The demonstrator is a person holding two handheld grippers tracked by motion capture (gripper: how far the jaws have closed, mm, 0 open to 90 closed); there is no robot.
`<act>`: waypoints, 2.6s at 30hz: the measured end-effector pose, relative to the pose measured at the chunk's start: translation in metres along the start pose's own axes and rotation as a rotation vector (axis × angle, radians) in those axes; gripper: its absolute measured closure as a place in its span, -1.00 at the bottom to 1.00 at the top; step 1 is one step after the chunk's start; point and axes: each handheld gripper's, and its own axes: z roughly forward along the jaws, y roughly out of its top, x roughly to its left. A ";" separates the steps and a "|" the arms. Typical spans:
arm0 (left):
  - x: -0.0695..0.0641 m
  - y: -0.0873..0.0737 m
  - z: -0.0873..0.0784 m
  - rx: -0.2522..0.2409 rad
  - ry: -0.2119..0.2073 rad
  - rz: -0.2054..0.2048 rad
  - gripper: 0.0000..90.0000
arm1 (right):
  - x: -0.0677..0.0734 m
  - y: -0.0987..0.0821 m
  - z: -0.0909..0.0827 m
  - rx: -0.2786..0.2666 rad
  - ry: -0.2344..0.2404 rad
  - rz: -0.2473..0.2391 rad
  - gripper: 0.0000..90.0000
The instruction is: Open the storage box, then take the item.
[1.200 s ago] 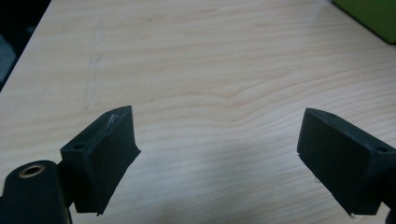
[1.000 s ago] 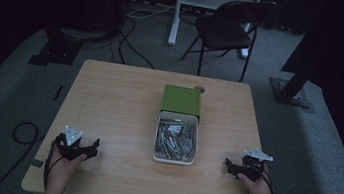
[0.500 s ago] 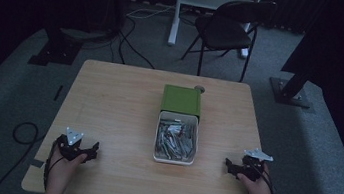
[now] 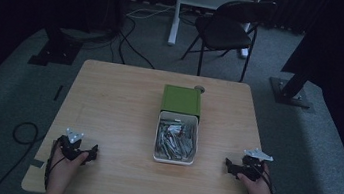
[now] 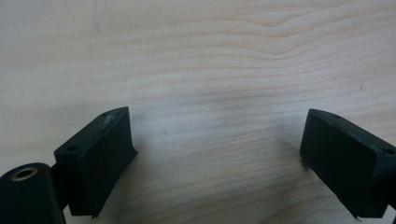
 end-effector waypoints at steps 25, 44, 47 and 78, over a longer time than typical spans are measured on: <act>0.000 0.001 0.001 0.003 0.006 -0.003 -0.80 | 0.017 0.012 -0.017 -0.010 0.080 0.028 -0.76; -0.001 0.002 0.003 0.017 -0.009 0.011 -0.93 | 0.057 0.053 -0.048 -0.081 0.119 -0.035 -0.71; -0.001 0.002 0.003 0.017 -0.009 0.010 -0.94 | 0.062 0.058 -0.053 -0.093 0.122 -0.052 -0.71; -0.001 0.002 0.004 0.020 -0.008 0.009 -0.95 | 0.159 0.107 -0.083 -0.181 0.231 -0.280 -0.02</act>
